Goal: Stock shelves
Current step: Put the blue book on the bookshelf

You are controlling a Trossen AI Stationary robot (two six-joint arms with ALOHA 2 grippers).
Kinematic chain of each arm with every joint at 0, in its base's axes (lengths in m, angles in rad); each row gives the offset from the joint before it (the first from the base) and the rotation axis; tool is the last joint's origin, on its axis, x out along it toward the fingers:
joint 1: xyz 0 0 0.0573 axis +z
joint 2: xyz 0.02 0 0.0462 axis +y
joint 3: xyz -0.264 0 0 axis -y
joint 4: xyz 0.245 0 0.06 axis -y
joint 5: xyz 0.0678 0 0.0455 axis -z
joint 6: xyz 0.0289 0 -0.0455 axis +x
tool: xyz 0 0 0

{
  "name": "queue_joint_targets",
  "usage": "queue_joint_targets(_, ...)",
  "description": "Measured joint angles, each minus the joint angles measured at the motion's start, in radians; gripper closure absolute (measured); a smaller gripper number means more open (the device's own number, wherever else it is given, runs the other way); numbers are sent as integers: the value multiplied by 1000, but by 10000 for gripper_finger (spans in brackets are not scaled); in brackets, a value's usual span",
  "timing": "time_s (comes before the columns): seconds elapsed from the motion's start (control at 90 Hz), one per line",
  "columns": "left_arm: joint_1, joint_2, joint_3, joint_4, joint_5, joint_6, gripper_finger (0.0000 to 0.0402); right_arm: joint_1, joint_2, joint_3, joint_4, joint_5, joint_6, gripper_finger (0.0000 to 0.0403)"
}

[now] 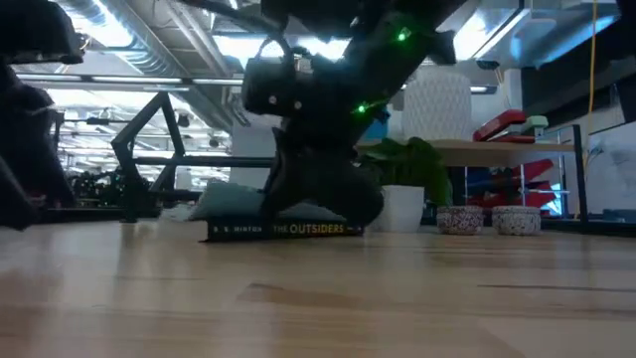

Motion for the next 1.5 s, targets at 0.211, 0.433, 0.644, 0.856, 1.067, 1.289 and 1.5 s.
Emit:
queue_joint_targets(0.211,-68,0,83,-242,0,-158,50,-9,-98,93,16,86,93,399)
queue_joint_targets(0.433,-147,-2,101,-338,-29,-330,50,-61,-128,319,24,144,128,400)
queue_joint_targets(0.644,-175,-2,101,-326,-96,-381,50,-190,-124,469,95,146,306,400)
queue_joint_targets(0.856,-176,-2,100,-325,-151,-381,50,-332,-102,471,250,244,544,400)
queue_joint_targets(1.067,-174,-2,100,-324,-190,-369,50,-403,-27,470,406,305,657,401)
queue_joint_targets(1.289,-174,-2,100,-323,-190,-359,50,-409,52,471,482,407,745,401)
queue_joint_targets(1.5,-177,-2,100,-327,-190,-335,50,-414,69,470,500,331,849,401)
